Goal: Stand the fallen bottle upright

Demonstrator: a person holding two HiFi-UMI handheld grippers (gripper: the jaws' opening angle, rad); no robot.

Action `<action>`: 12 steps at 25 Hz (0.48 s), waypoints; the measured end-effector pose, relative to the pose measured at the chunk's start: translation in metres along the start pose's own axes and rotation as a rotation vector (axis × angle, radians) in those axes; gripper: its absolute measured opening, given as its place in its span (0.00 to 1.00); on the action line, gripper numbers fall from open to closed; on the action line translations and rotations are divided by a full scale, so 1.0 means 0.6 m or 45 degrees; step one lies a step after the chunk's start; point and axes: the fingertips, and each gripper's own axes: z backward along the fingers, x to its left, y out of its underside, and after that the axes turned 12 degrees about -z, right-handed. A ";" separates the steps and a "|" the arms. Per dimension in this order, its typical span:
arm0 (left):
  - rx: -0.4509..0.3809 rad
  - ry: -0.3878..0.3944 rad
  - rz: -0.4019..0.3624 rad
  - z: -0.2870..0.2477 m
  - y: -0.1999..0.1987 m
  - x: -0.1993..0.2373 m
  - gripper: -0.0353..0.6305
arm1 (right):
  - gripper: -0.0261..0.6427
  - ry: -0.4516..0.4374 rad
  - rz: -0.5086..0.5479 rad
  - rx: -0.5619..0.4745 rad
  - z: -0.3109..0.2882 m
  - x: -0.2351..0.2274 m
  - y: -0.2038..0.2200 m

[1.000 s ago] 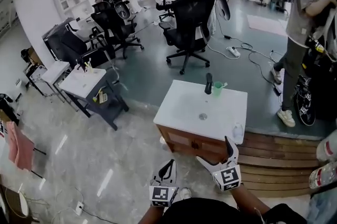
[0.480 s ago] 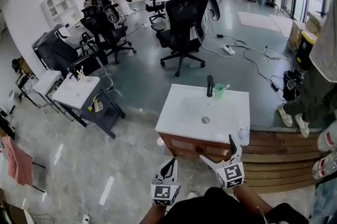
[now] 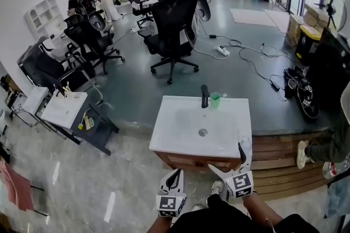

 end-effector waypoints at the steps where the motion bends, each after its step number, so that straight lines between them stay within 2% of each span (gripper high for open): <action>1: -0.003 -0.001 -0.001 -0.017 -0.006 0.002 0.08 | 0.93 0.009 -0.007 0.003 -0.010 -0.017 -0.001; 12: -0.068 -0.007 -0.035 -0.235 -0.076 0.050 0.08 | 0.93 0.068 -0.039 0.060 -0.166 -0.193 -0.027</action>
